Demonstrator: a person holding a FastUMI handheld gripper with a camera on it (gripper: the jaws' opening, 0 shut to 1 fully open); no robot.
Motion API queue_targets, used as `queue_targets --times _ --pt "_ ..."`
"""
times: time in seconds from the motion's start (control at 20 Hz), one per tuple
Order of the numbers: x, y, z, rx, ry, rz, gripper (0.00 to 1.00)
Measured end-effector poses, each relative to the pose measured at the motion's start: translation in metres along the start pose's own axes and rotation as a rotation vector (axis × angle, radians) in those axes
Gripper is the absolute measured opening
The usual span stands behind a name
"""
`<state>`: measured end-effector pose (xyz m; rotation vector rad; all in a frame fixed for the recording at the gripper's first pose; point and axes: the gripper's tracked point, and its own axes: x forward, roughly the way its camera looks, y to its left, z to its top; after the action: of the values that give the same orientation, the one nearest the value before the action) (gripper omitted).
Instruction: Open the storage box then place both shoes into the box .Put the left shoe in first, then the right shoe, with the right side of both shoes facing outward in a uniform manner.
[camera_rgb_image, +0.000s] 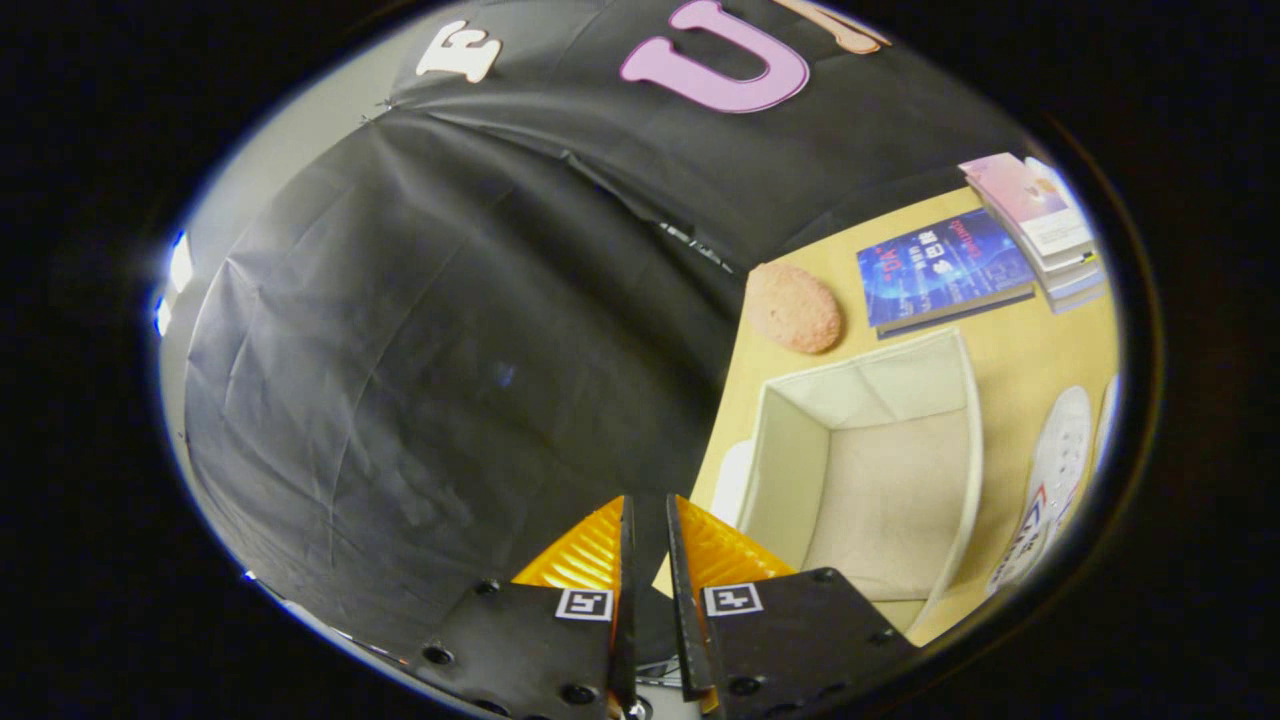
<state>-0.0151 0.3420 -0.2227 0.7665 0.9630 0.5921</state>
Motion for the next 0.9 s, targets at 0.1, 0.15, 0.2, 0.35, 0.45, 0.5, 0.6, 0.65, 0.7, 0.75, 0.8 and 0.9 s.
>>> queue_targets --times 0.1,0.15,0.2,0.35,0.45,0.5,0.6,0.65,0.7,0.75,0.8,0.9 --pt "-0.013 -0.018 0.01 0.01 -0.023 -0.021 0.19" --pt "-0.021 -0.029 0.013 0.014 -0.034 -0.037 0.19" --pt "-0.028 -0.041 0.018 0.019 -0.044 -0.055 0.19" --pt "-0.048 -0.079 0.029 0.044 -0.064 -0.111 0.19" --pt "-0.061 -0.103 0.031 0.054 -0.074 -0.146 0.19" --pt "-0.068 -0.115 0.032 0.059 -0.077 -0.165 0.19" --pt "-0.081 -0.137 0.025 0.068 -0.076 -0.202 0.19" --pt "-0.087 -0.148 0.021 0.07 -0.072 -0.222 0.19" --pt "-0.093 -0.161 0.017 0.073 -0.064 -0.248 0.19" --pt "-0.098 -0.173 0.011 0.073 -0.057 -0.276 0.19" --pt "-0.103 -0.187 0.006 0.076 -0.049 -0.308 0.19" --pt "-0.113 -0.214 -0.007 0.089 -0.03 -0.376 0.19"
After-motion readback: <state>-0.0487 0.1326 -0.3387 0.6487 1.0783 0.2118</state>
